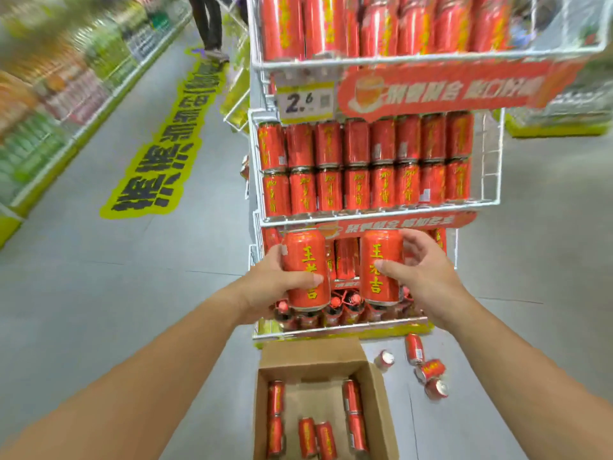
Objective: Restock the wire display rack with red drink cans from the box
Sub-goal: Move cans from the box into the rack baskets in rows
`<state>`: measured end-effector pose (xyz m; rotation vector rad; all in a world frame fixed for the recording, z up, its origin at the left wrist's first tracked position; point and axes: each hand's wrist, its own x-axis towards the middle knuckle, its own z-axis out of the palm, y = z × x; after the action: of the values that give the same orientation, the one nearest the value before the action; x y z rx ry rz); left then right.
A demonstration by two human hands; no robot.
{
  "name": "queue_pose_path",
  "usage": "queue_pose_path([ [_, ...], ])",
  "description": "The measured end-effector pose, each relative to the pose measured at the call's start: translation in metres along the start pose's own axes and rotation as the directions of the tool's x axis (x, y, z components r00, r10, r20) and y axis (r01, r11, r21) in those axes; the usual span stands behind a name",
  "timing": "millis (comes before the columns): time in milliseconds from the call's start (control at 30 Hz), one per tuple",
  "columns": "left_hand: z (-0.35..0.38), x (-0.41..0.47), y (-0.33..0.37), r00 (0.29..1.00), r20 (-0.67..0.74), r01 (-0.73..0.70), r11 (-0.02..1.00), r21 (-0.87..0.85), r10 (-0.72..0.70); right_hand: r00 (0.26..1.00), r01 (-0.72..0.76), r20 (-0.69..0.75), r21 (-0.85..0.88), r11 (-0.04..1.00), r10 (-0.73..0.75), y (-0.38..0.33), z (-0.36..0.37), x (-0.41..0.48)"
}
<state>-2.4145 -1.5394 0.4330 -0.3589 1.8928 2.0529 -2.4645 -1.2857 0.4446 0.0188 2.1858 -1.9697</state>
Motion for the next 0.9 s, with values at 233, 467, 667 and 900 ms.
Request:
queue_pose_path([
  [233, -0.007, -0.044, 0.127, 0.978, -0.017, -0.208, 0.978, 0.029, 0.209, 0.977, 0.197, -0.085, -0.019, 0.980, -0.198, -0.125, -0.002, -0.019],
  [467, -0.004, -0.063, 0.229, 0.925, -0.099, -0.352, 0.924, 0.146, 0.368, 0.929, 0.349, -0.132, -0.004, 0.937, -0.346, -0.211, -0.008, -0.023],
  [667, 0.015, -0.050, 0.287, 0.881, -0.180, -0.399, 0.892, 0.211, 0.437, 0.923, 0.368, -0.107, -0.024, 0.929, -0.369, -0.248, -0.024, 0.004],
  [900, 0.035, -0.012, 0.324, 0.839, -0.233, -0.406, 0.851, 0.334, 0.492, 0.917, 0.395, -0.026, -0.074, 0.916, -0.398, -0.286, -0.056, 0.062],
])
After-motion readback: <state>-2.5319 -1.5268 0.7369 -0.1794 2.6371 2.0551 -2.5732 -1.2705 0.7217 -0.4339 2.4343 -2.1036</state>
